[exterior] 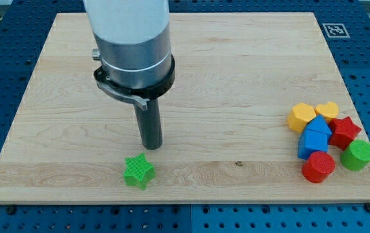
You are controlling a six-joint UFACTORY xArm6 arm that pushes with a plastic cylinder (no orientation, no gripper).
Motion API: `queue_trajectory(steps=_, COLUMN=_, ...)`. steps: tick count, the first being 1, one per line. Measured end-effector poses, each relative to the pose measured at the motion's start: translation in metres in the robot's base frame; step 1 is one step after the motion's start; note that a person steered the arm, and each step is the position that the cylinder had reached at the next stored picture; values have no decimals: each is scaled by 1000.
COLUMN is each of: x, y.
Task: Move your arm towards the bottom right
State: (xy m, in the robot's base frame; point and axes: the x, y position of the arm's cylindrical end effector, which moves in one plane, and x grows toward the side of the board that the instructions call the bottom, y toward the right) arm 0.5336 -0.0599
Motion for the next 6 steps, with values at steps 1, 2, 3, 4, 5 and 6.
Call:
queue_trajectory(steps=1, x=-7, y=14)
queue_trajectory(steps=2, x=13, y=50)
queue_trajectory(steps=3, x=54, y=101)
queue_trajectory(steps=4, x=85, y=146)
queue_trajectory(steps=5, x=85, y=212)
queue_trajectory(steps=6, x=84, y=293)
